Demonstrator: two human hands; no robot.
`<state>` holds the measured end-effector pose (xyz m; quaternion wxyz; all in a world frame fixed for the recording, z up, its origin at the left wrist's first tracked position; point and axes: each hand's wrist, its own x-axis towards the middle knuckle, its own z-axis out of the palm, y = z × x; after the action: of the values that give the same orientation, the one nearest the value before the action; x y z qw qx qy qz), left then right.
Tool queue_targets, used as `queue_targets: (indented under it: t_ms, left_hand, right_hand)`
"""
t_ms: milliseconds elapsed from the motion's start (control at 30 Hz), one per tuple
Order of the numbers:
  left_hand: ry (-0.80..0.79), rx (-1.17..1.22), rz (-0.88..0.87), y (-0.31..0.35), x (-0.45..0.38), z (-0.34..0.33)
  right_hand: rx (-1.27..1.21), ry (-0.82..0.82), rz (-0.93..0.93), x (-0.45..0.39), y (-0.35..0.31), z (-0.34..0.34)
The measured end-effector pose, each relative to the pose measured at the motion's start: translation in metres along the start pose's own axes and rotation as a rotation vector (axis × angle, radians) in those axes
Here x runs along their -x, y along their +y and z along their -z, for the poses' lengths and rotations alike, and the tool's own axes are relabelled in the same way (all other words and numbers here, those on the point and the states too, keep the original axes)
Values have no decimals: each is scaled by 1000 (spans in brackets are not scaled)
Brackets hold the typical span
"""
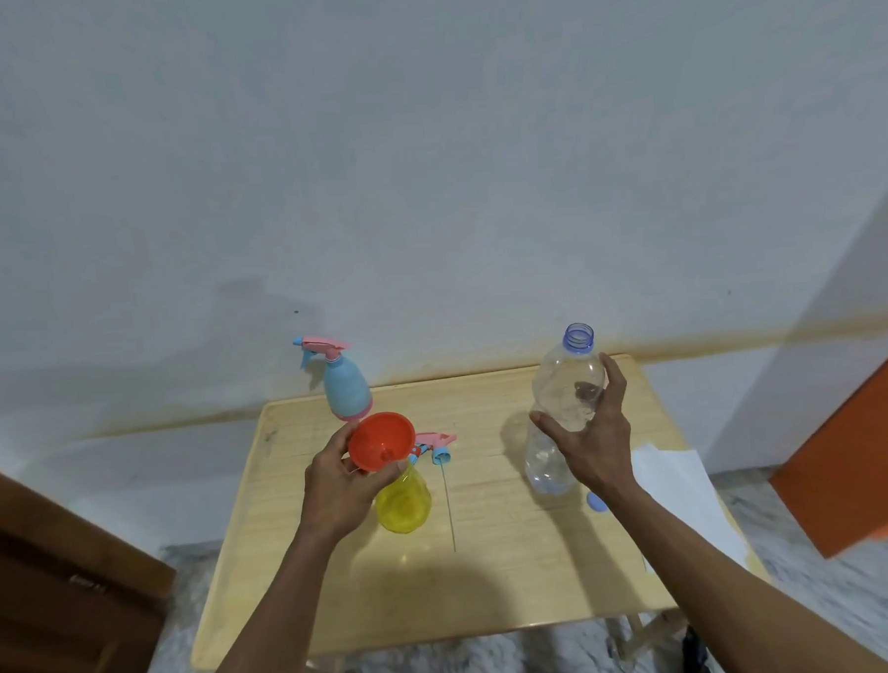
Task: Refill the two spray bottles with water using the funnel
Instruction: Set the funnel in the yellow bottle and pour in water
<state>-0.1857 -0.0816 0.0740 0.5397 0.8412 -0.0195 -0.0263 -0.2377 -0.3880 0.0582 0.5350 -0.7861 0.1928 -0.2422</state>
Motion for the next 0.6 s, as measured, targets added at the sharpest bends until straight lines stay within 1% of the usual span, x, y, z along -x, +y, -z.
queue_targets:
  t_ms: [200, 600]
  left_hand:
    - [0, 7, 2, -1, 2, 0]
    - [12, 16, 15, -4, 0, 0]
  right_hand:
    - [11, -8, -39, 2, 9, -1]
    - [5, -11, -45, 1, 13, -3]
